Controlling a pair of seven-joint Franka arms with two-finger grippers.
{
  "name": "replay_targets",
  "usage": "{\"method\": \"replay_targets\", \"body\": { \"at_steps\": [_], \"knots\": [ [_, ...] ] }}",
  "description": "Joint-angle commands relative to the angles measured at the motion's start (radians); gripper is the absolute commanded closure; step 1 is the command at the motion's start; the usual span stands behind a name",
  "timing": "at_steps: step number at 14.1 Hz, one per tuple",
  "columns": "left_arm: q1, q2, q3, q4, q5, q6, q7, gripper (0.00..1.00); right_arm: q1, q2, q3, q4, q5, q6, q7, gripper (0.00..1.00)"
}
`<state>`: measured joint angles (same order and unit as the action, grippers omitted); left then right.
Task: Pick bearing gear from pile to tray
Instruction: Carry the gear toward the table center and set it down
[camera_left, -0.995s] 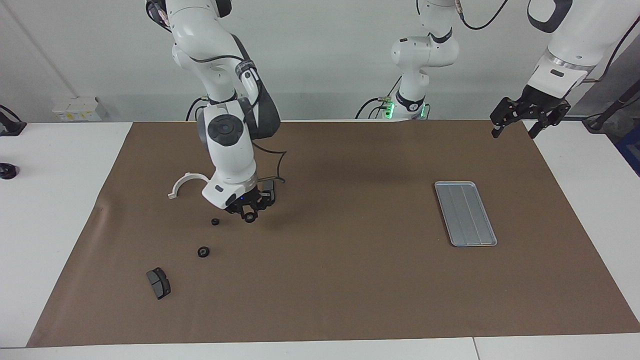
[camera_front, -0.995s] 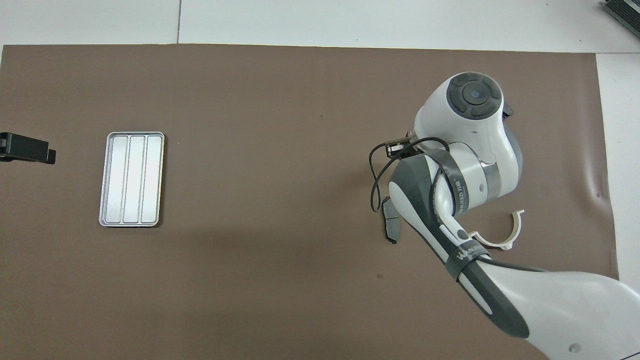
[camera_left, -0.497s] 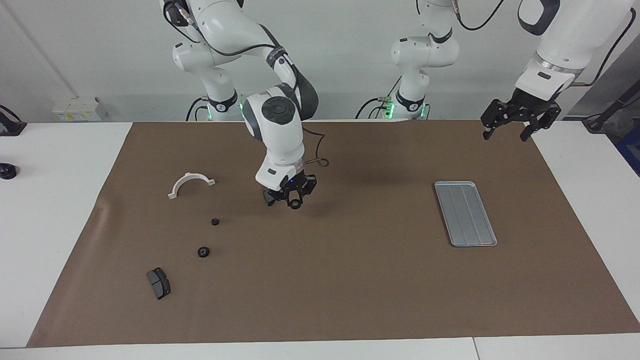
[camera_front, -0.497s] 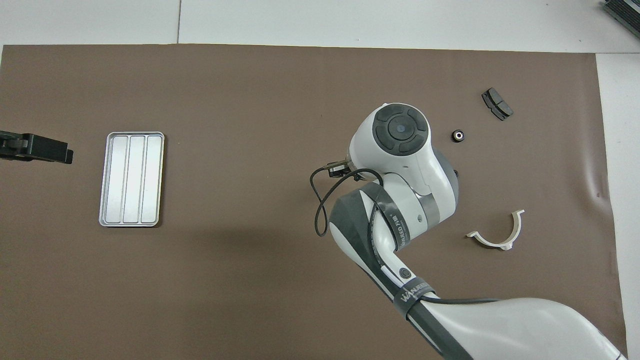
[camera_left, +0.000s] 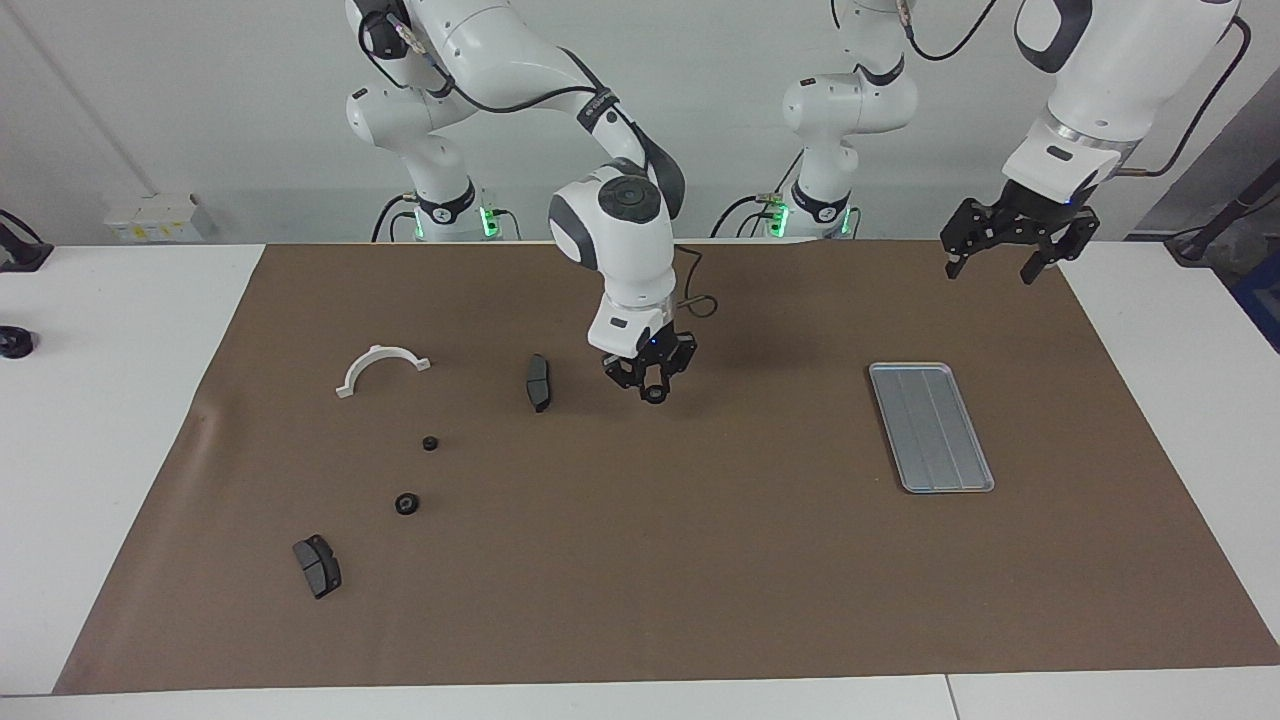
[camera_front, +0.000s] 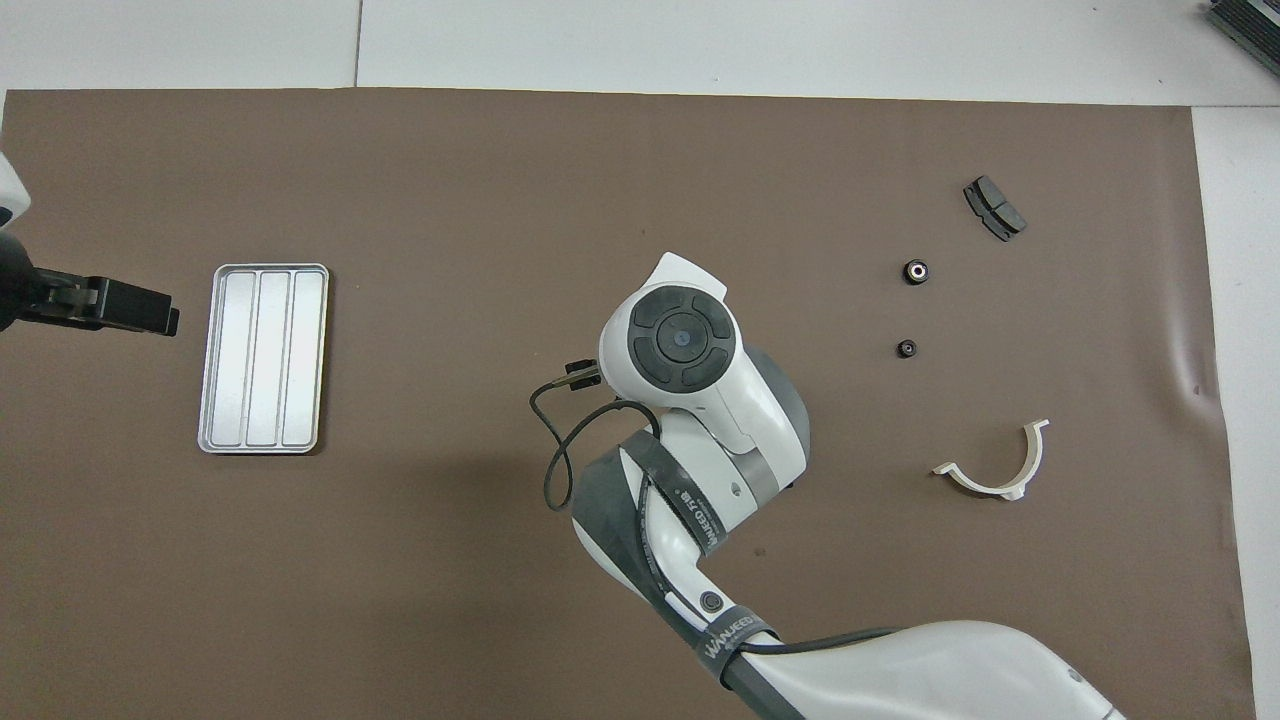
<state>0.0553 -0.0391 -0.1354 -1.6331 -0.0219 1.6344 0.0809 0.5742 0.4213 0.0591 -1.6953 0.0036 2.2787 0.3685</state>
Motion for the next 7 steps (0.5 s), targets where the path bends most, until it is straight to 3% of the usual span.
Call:
{"method": "replay_targets", "body": {
  "at_steps": [1, 7],
  "knots": [
    [0.012, -0.036, -0.039, -0.056, -0.001, 0.042, -0.07, 0.0, 0.007, 0.048, -0.001, 0.013, 0.018, 0.068, 0.004, 1.0],
    [-0.018, -0.056, -0.003, -0.12, -0.007, 0.093, -0.142, 0.0, 0.036, 0.109, -0.001, 0.013, 0.018, 0.18, 0.006, 1.0]
  ]
}}
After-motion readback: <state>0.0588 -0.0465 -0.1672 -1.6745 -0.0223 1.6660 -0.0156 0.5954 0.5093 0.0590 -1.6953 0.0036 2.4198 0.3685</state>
